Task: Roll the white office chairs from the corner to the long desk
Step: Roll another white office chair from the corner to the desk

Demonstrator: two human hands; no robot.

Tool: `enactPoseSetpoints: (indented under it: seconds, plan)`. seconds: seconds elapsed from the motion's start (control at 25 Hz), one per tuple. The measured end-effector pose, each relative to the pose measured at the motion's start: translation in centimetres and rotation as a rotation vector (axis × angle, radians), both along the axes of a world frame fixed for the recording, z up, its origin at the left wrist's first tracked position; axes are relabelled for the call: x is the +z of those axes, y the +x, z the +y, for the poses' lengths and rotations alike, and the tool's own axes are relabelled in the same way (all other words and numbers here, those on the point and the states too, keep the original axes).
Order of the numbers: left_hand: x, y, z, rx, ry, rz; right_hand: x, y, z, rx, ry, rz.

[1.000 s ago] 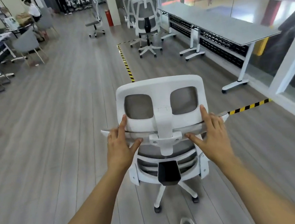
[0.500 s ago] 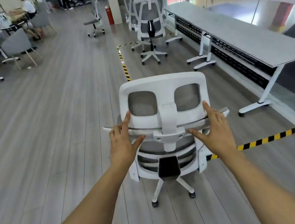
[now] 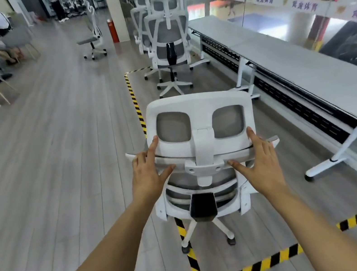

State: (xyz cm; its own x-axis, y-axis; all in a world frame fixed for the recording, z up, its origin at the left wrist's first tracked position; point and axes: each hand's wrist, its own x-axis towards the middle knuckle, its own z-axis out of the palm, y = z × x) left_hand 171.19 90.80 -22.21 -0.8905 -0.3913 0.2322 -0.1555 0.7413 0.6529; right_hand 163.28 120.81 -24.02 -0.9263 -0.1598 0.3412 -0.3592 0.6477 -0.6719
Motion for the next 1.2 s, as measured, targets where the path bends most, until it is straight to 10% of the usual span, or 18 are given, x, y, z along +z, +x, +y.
enactPoseSetpoints:
  seconds: [1.2]
  plan:
    - [1.0, -96.0, -27.8, -0.049, 0.006, -0.006, 0.9, -95.9, -27.6, -0.027, 0.011, -0.048]
